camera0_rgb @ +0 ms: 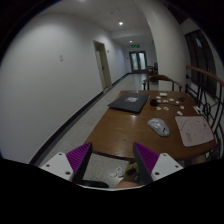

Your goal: Arrange mouse

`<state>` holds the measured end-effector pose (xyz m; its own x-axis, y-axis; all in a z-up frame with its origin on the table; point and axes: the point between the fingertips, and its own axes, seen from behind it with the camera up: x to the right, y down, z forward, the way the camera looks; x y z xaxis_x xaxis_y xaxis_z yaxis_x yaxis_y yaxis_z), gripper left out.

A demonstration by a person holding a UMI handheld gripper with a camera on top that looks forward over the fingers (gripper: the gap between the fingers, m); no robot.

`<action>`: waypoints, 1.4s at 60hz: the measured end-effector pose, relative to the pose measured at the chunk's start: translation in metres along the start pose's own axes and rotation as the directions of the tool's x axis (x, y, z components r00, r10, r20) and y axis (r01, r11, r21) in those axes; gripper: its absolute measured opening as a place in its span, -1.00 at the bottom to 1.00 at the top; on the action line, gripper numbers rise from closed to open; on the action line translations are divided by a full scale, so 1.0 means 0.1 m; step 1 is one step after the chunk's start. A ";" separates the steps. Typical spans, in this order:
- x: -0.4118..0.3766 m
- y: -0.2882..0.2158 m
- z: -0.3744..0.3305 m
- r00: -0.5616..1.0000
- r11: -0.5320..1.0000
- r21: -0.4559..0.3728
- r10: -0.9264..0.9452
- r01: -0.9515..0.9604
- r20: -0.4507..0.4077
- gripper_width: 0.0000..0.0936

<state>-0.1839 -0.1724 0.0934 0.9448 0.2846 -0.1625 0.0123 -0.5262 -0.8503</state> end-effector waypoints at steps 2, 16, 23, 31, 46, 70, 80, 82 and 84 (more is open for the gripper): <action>0.01 0.00 0.01 1.000 1.000 -0.003 -0.001 0.001 0.000 0.78; 0.46 0.07 0.25 0.999 1.000 -0.012 -0.011 0.011 -0.035 0.78; 1.16 0.03 0.47 0.987 0.999 -0.010 -0.049 0.048 -0.153 0.77; 1.81 -0.03 0.83 0.971 0.998 -0.036 -0.055 0.047 -0.235 0.77; 2.30 -0.06 1.57 0.975 0.990 -0.141 -0.057 0.027 -0.215 0.69; 2.44 -0.38 1.92 0.979 0.988 -0.145 -0.088 0.061 -0.183 -0.28; 2.59 -1.41 0.97 0.976 0.988 0.125 -0.065 0.092 -0.206 -0.28; 2.71 -1.56 0.74 0.972 0.981 0.165 -0.062 0.101 -0.228 -0.28; 2.88 -1.67 0.53 0.965 0.975 0.197 -0.050 0.102 -0.256 -0.28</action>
<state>0.0683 0.0402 0.1622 0.9953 0.0961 0.0134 0.0442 -0.3265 -0.9442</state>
